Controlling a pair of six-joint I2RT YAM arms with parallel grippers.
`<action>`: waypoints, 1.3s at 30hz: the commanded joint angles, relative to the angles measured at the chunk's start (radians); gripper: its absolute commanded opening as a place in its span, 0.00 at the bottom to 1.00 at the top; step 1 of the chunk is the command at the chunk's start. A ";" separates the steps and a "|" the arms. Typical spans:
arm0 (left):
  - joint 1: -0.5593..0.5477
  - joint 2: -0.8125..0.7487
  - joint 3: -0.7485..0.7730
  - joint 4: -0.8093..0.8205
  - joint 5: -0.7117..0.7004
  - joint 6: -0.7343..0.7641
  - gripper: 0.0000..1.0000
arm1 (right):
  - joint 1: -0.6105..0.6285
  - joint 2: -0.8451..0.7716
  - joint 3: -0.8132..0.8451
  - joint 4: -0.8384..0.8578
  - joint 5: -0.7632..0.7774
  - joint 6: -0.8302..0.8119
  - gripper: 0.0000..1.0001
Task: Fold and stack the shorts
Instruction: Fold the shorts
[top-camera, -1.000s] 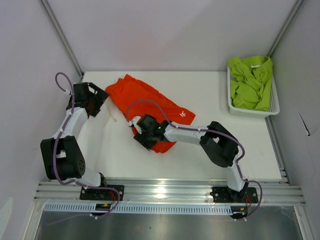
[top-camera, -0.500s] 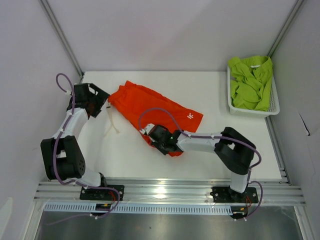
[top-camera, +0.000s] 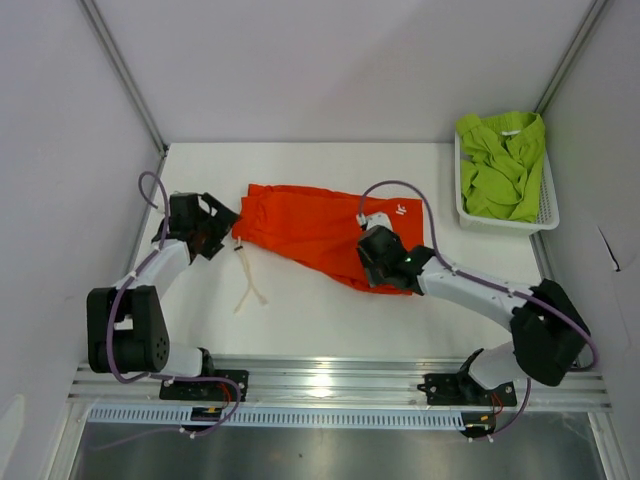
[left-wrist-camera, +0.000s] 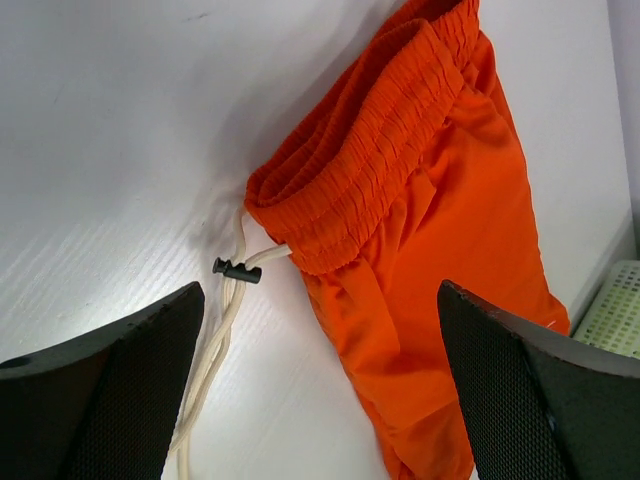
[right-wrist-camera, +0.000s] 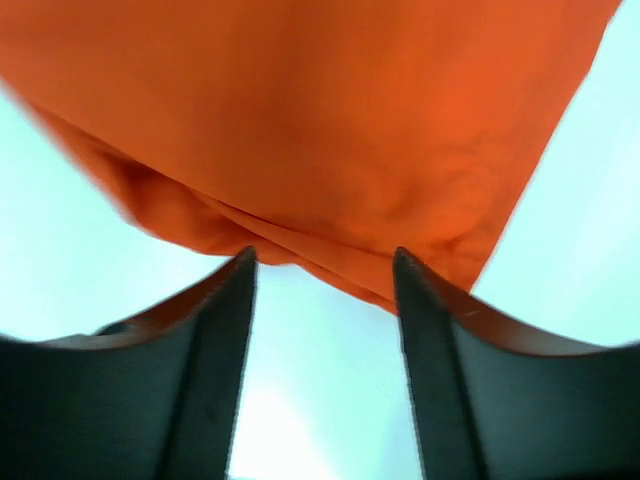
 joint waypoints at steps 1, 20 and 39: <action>0.000 -0.048 -0.027 0.086 0.018 -0.025 0.99 | -0.021 -0.094 0.056 0.168 -0.186 0.004 0.68; 0.056 -0.140 -0.053 0.075 0.018 -0.013 0.99 | -0.008 0.705 0.783 0.259 -0.552 -0.001 0.73; 0.056 -0.119 -0.076 0.100 0.037 -0.001 0.99 | 0.054 0.562 0.405 0.266 -0.541 -0.133 0.00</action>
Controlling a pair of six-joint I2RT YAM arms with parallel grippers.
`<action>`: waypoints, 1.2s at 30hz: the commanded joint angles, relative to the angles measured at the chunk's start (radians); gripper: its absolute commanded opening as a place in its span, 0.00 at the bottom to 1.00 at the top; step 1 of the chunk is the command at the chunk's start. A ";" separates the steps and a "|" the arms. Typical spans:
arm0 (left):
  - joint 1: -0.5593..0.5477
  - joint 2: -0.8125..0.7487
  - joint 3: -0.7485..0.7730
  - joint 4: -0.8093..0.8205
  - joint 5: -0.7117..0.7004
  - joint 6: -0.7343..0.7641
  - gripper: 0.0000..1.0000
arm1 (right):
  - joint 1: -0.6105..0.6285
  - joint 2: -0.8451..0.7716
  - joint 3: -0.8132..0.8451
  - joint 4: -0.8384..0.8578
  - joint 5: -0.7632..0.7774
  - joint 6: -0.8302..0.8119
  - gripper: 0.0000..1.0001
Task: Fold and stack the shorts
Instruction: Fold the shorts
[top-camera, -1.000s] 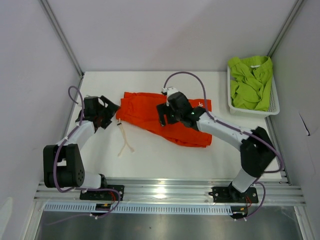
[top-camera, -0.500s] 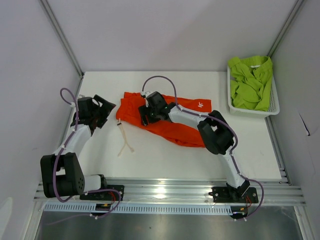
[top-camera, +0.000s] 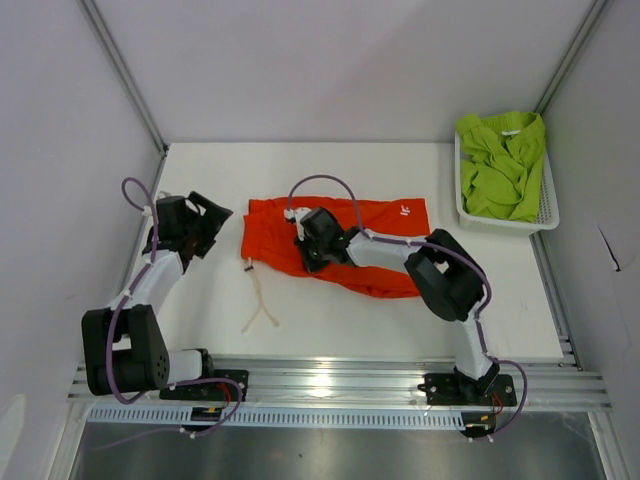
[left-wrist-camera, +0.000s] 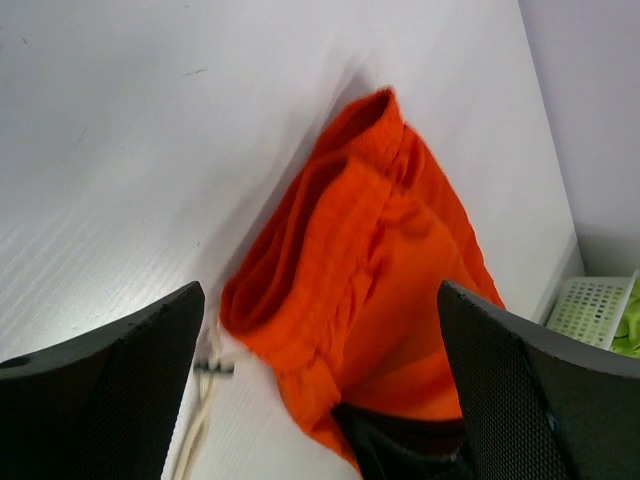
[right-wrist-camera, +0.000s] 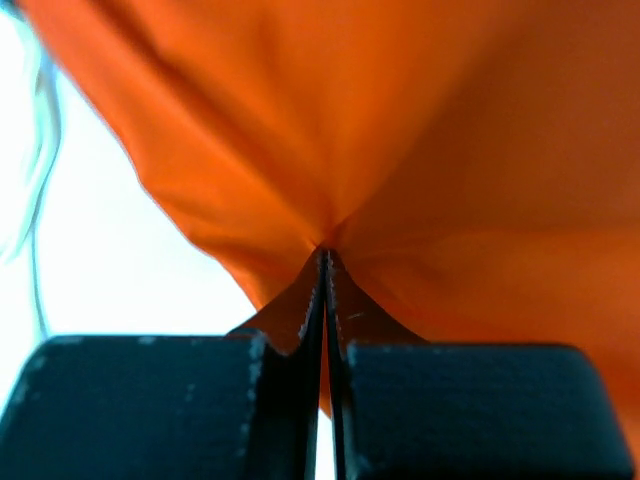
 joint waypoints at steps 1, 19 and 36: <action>0.003 -0.004 -0.021 0.042 0.021 0.011 0.99 | 0.017 -0.134 -0.180 -0.044 -0.012 -0.032 0.00; -0.058 0.113 -0.091 0.257 0.270 0.112 0.97 | 0.061 -0.369 -0.028 -0.248 0.002 0.028 0.83; -0.072 0.286 -0.145 0.443 0.405 0.113 0.78 | 0.180 0.021 0.313 -0.359 0.207 0.102 0.97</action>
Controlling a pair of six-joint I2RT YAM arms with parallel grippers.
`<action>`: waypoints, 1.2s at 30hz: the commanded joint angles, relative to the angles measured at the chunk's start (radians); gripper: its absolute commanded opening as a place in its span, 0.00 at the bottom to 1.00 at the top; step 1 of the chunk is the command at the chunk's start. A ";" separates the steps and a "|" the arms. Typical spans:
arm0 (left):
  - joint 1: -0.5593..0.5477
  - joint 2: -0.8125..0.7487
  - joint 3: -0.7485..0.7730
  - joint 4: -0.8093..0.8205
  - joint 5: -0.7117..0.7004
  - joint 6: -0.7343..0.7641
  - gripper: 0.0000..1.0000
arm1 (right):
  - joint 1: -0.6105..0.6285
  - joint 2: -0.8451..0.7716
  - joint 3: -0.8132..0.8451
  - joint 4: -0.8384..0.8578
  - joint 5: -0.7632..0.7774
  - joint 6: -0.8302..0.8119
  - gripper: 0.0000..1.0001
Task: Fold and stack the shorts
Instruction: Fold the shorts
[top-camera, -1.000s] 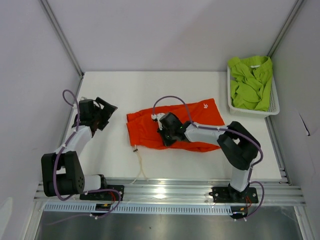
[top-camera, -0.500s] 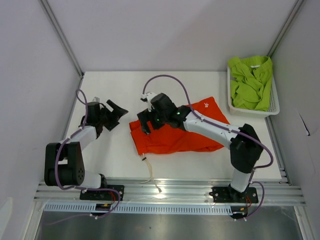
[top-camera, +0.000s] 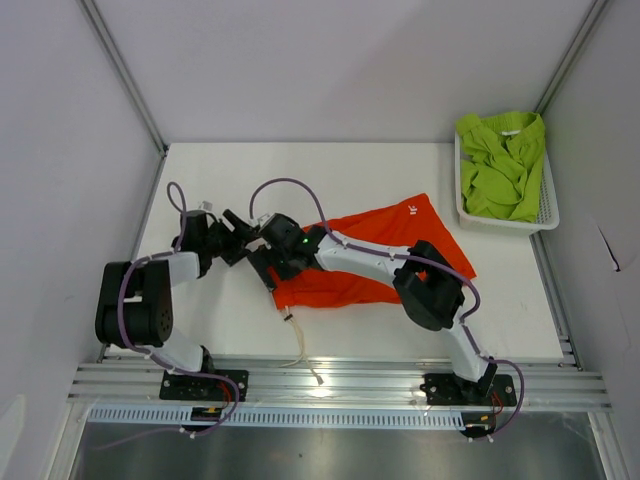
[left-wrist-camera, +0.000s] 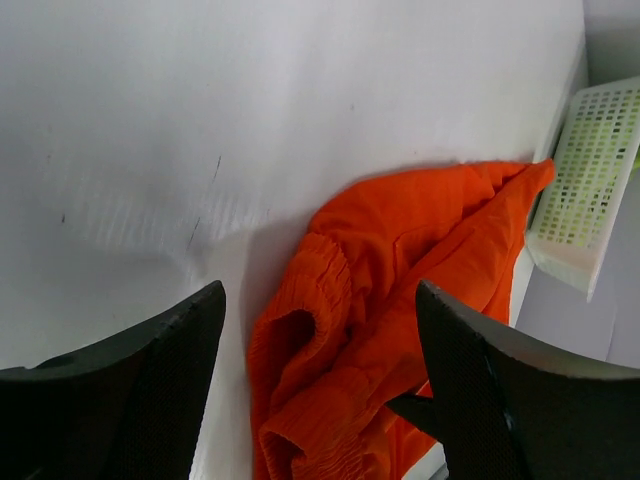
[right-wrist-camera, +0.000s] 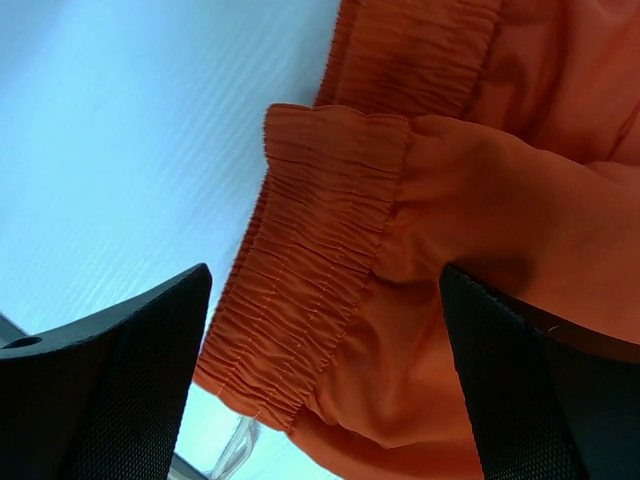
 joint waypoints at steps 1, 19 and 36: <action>-0.010 0.042 -0.010 0.099 0.063 0.026 0.78 | 0.010 0.018 0.054 -0.014 0.104 0.032 0.97; -0.036 0.154 0.002 0.156 0.115 0.033 0.47 | 0.044 0.110 0.063 0.017 0.132 0.055 0.68; -0.036 0.220 0.000 0.245 0.143 0.039 0.02 | 0.021 -0.025 -0.110 0.262 0.233 0.163 0.41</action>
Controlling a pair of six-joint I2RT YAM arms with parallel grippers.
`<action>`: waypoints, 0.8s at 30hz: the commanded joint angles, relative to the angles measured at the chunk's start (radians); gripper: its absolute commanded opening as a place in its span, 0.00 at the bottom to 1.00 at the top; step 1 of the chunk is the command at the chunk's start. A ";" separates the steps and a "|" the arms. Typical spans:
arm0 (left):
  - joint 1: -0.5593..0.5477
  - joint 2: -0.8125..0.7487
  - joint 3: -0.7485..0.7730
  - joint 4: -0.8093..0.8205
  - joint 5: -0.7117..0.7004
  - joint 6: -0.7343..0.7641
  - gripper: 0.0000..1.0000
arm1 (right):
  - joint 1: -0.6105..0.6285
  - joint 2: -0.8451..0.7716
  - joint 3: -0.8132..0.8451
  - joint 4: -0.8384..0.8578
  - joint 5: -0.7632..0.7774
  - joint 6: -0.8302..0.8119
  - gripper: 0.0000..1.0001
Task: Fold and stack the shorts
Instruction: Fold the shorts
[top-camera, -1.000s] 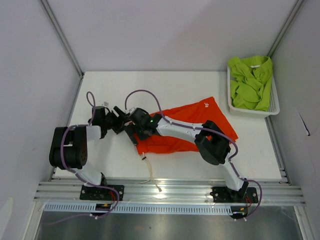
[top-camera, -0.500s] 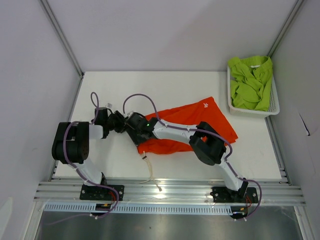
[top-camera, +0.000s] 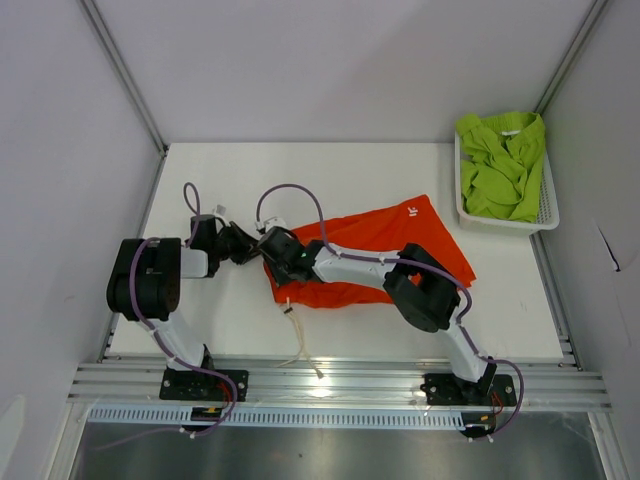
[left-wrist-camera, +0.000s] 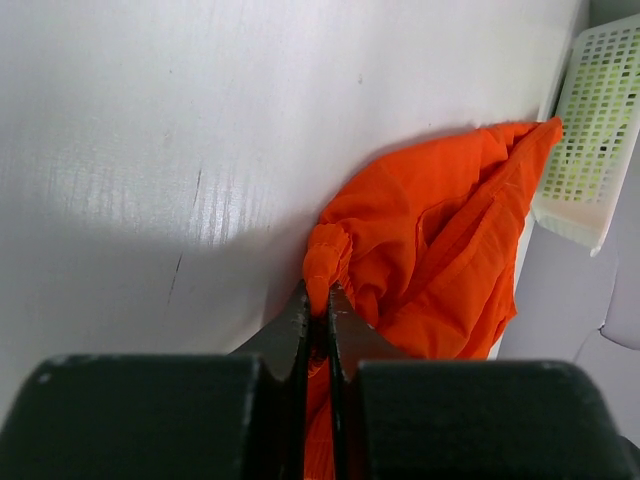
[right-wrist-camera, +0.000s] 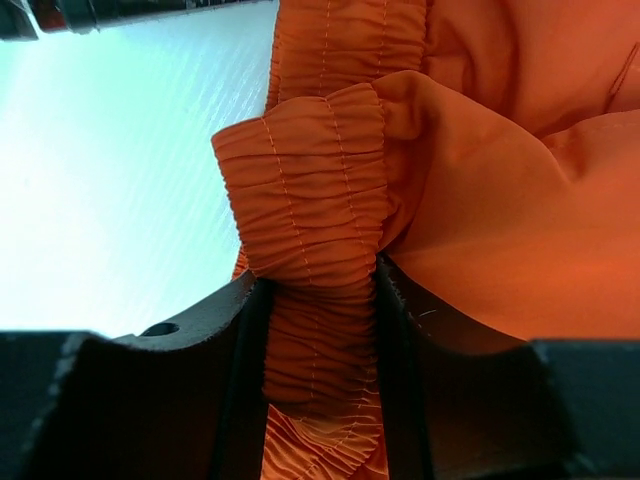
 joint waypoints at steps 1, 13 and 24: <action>-0.009 0.015 0.004 0.042 0.022 0.032 0.00 | -0.015 -0.057 0.001 0.083 0.037 0.028 0.41; -0.009 0.004 0.001 0.030 0.006 0.053 0.00 | -0.051 -0.033 0.090 0.098 0.097 0.022 0.42; -0.009 0.001 0.003 0.030 0.009 0.058 0.01 | -0.061 0.099 0.162 0.118 0.088 0.025 0.50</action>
